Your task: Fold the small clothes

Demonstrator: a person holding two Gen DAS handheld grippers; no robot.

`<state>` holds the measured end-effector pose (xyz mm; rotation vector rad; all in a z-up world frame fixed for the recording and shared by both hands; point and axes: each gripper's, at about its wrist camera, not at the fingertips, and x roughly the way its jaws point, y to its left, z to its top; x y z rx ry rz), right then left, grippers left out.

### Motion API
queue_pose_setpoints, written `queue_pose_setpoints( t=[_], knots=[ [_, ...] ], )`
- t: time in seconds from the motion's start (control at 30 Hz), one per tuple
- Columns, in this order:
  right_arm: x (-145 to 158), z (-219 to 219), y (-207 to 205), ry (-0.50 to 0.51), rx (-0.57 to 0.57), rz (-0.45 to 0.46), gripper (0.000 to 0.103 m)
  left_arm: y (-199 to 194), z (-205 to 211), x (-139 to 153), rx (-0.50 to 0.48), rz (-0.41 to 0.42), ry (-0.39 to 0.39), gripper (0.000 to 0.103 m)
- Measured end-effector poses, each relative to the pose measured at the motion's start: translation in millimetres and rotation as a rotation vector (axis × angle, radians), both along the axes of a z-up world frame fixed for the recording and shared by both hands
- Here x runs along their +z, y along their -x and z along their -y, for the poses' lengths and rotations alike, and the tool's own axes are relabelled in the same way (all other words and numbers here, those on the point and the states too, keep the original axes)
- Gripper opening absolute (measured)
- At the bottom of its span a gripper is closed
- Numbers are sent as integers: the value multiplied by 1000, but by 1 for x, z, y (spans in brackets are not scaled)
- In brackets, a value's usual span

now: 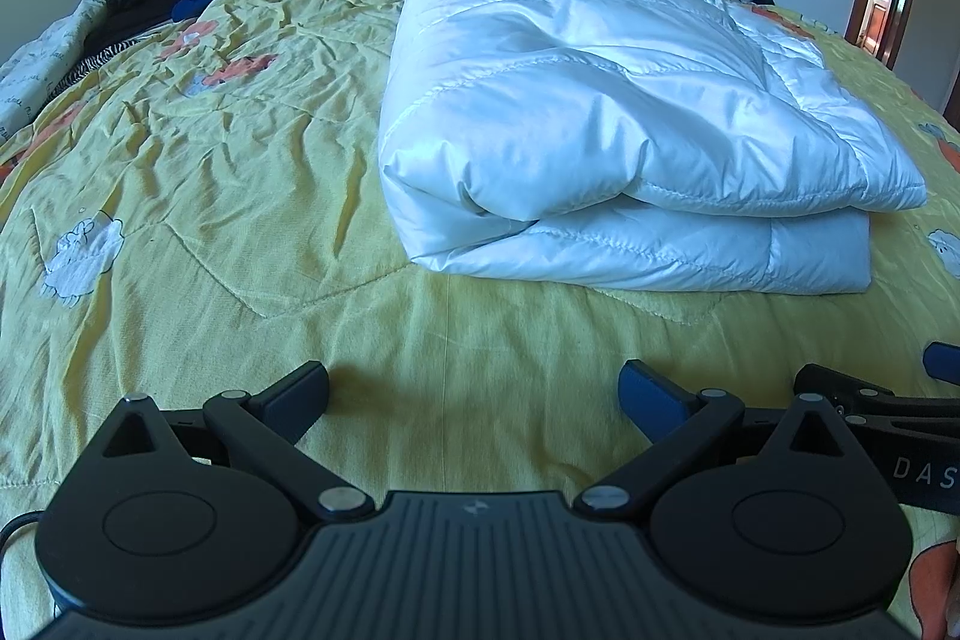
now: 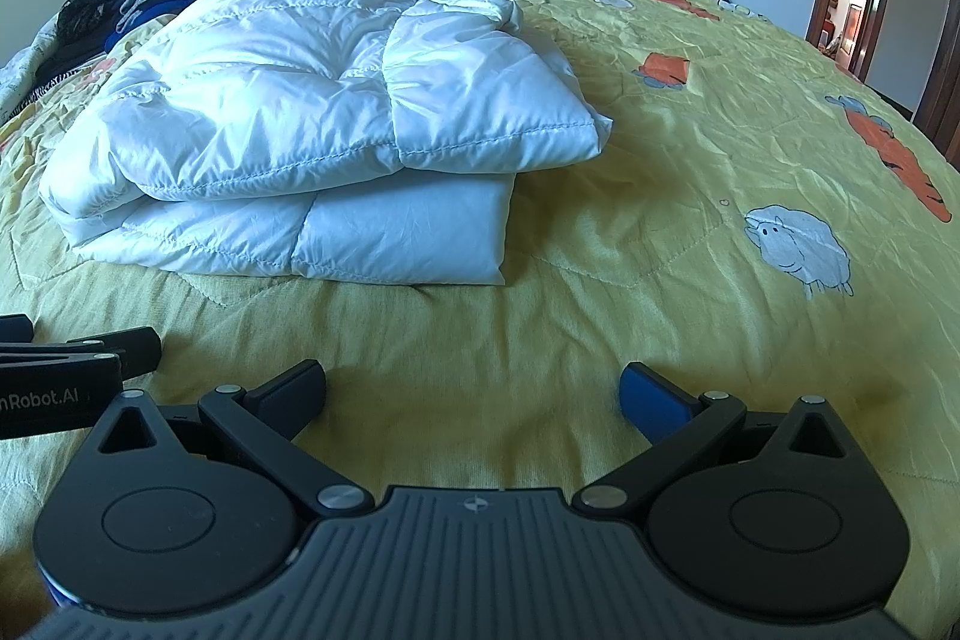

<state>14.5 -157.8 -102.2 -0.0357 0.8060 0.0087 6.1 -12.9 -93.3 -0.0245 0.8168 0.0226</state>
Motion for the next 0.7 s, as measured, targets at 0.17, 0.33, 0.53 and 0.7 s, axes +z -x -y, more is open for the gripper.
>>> queue_pose_setpoints(
  t=[0.17, 0.33, 0.53, 0.7],
  knots=[
    [0, -1, 1, 0, -1, -1, 103, 0, 0, 0, 1, -2, 2, 103],
    [0, -1, 2, 0, -2, -3, 103, 0, 0, 0, 2, -2, 1, 103],
    [0, -1, 1, 0, -3, -6, 103, -1, 0, 1, 4, -7, 2, 103],
    [1, -2, 0, 0, -4, -11, 103, -1, -1, 1, -2, -7, 13, 103]
  ],
)
